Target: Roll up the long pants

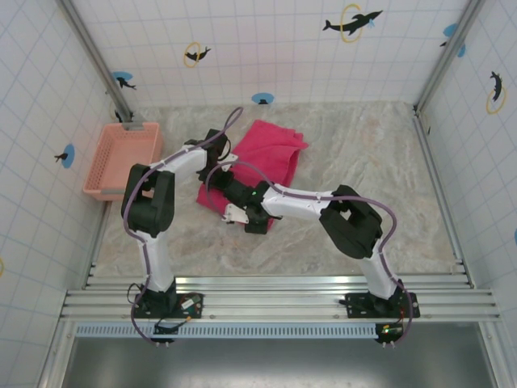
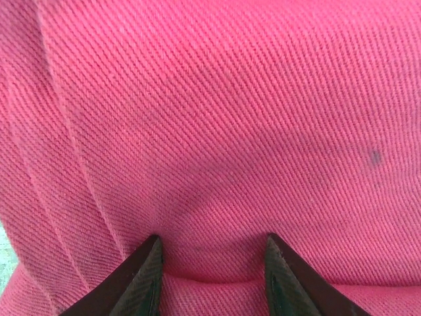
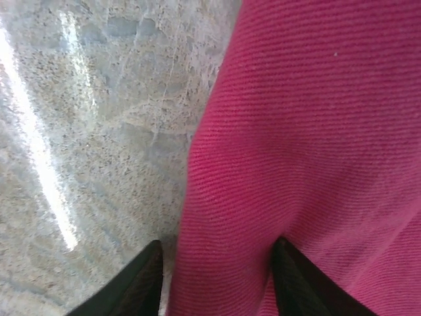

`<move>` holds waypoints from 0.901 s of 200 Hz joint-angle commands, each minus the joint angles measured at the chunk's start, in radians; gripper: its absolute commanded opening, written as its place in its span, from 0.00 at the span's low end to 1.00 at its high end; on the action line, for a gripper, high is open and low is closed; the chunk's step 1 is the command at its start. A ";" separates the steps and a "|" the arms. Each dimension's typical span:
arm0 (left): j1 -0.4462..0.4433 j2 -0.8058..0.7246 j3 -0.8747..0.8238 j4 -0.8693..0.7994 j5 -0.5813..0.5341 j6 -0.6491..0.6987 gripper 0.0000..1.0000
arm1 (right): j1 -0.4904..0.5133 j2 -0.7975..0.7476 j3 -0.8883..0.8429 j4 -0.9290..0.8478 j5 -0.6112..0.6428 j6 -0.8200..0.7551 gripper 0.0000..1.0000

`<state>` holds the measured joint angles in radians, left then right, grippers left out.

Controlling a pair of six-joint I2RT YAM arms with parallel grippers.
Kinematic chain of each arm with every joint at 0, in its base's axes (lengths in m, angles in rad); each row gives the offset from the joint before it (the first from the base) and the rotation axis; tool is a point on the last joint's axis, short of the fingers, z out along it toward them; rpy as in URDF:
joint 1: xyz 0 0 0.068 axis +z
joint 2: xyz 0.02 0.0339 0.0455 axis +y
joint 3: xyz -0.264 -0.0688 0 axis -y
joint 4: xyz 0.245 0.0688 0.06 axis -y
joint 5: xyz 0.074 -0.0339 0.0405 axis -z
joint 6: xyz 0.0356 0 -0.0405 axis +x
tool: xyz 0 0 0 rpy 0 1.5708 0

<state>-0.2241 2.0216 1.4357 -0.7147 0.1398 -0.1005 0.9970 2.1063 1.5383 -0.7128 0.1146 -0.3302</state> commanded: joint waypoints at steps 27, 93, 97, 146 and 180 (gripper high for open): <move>0.037 0.013 0.031 -0.054 0.076 -0.007 0.46 | -0.028 0.125 0.063 -0.071 -0.119 0.004 0.16; 0.094 -0.039 0.250 -0.157 0.026 -0.084 0.58 | -0.121 0.054 0.188 -0.306 -0.710 0.084 0.08; 0.095 -0.045 0.259 -0.161 0.020 -0.084 0.59 | -0.130 0.053 0.195 -0.317 -0.749 0.092 0.08; 0.095 -0.123 0.274 -0.170 -0.009 -0.085 0.62 | -0.280 0.052 0.183 -0.238 -1.130 0.272 0.09; 0.096 -0.137 0.253 -0.178 -0.003 -0.083 0.62 | -0.400 0.107 0.131 -0.090 -1.170 0.436 0.09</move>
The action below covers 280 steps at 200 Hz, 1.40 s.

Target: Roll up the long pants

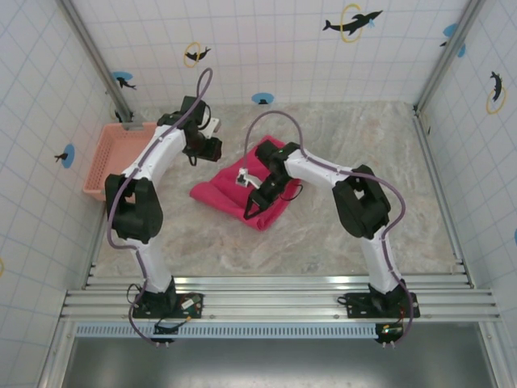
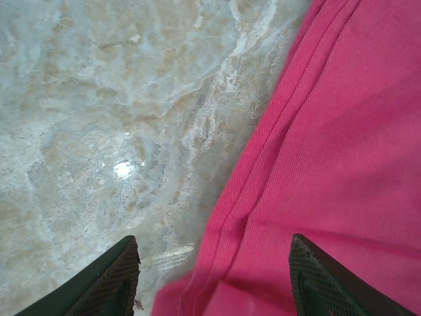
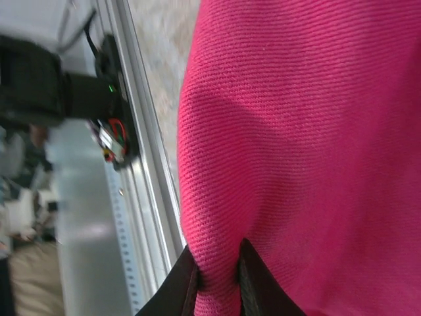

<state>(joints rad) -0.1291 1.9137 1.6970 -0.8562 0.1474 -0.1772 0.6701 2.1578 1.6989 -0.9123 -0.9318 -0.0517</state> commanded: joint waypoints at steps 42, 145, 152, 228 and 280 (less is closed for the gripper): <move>0.000 -0.021 -0.020 -0.046 0.009 -0.014 0.61 | -0.138 0.132 -0.083 0.180 -0.032 0.275 0.09; -0.063 0.004 -0.090 -0.067 0.042 -0.004 0.32 | -0.169 0.173 -0.228 0.323 0.034 0.394 0.10; -0.070 0.004 -0.099 -0.063 0.044 -0.006 0.30 | -0.172 0.178 -0.229 0.326 0.028 0.395 0.10; -0.102 0.071 -0.143 -0.019 0.064 -0.036 0.28 | -0.202 0.219 -0.197 0.288 0.025 0.391 0.10; -0.102 0.278 -0.009 -0.034 0.094 -0.043 0.29 | -0.214 0.167 -0.217 0.252 0.081 0.361 0.21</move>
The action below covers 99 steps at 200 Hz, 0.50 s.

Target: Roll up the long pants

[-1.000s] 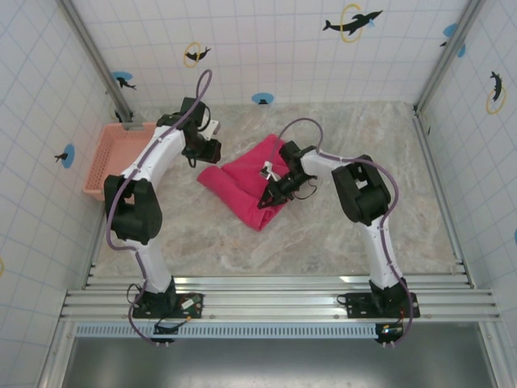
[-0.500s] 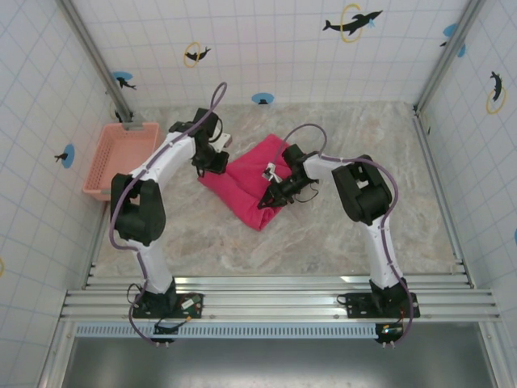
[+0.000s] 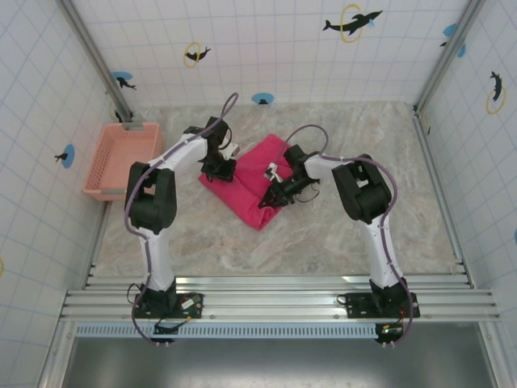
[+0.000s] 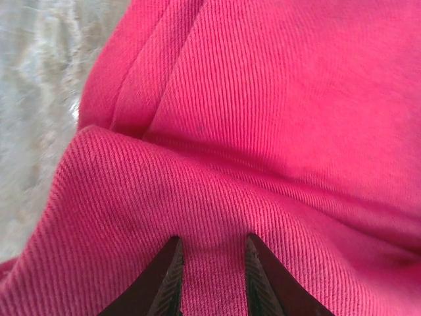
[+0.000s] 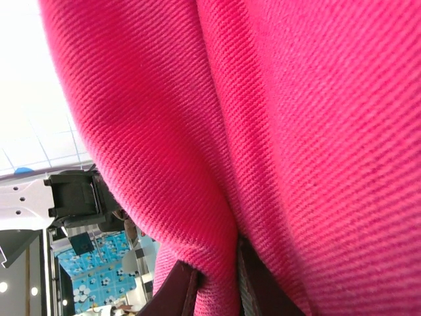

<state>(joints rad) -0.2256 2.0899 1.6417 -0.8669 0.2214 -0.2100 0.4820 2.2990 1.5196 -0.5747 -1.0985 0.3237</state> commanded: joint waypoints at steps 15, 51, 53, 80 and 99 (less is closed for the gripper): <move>-0.005 0.142 0.079 -0.034 0.027 -0.010 0.29 | -0.022 -0.036 -0.023 -0.138 0.334 -0.062 0.30; -0.006 0.205 0.151 -0.068 0.046 0.001 0.30 | 0.069 -0.265 0.030 -0.286 0.756 -0.295 0.44; -0.006 0.208 0.155 -0.071 0.046 0.002 0.30 | 0.078 -0.278 0.032 -0.290 0.769 -0.307 0.45; -0.006 0.235 0.185 -0.089 0.052 0.013 0.30 | 0.221 -0.373 0.073 -0.343 0.993 -0.433 0.51; -0.006 0.244 0.199 -0.092 0.059 0.014 0.30 | 0.321 -0.384 0.084 -0.347 1.111 -0.435 0.55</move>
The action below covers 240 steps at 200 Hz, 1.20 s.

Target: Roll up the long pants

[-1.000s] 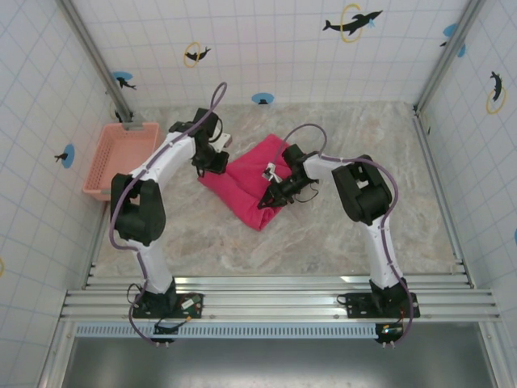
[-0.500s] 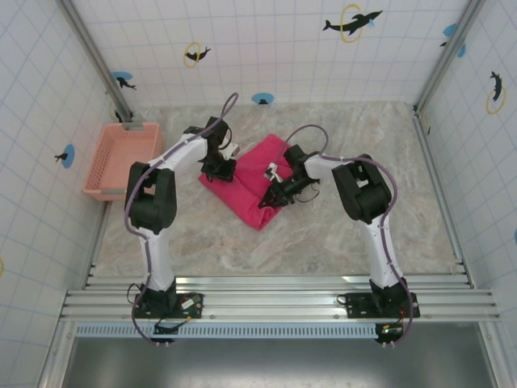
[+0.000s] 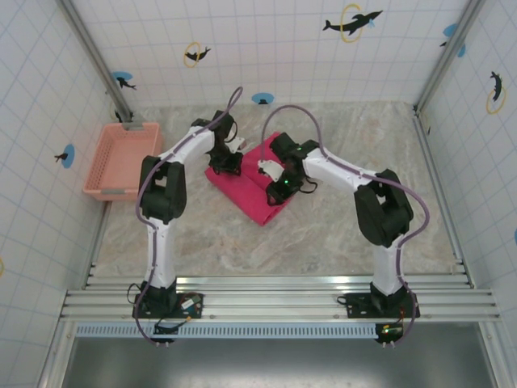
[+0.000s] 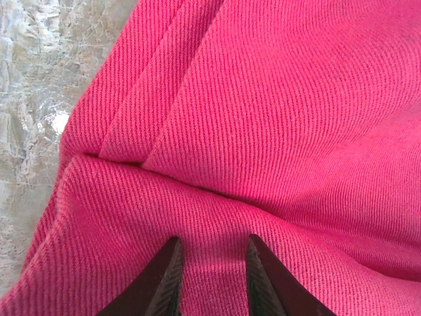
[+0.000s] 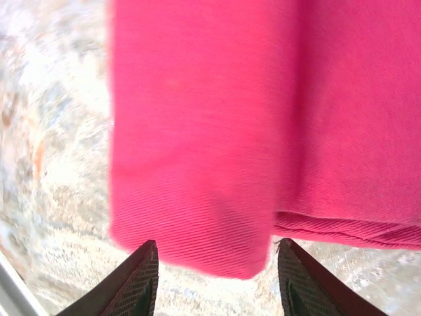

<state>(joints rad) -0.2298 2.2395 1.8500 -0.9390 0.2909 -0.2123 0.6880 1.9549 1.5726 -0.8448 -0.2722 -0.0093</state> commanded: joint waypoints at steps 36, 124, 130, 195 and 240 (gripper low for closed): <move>-0.001 0.106 0.018 -0.039 0.008 0.021 0.30 | 0.254 0.009 0.057 -0.046 0.414 -0.100 0.63; 0.004 0.145 0.040 -0.079 0.007 0.068 0.31 | 0.301 0.237 0.190 -0.038 0.474 -0.060 0.69; 0.005 0.145 0.038 -0.079 0.008 0.070 0.31 | 0.301 0.244 0.183 -0.033 0.476 -0.063 0.70; 0.010 0.134 0.021 -0.088 0.009 0.078 0.33 | 0.317 0.335 0.203 -0.003 0.832 -0.121 0.59; 0.017 0.128 0.015 -0.091 0.020 0.075 0.33 | 0.245 0.391 0.238 -0.064 0.591 -0.150 0.19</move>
<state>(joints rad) -0.2214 2.2860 1.9194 -0.9848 0.3294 -0.1558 0.9943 2.2822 1.8095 -0.8997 0.4393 -0.1390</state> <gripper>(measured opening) 0.330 0.254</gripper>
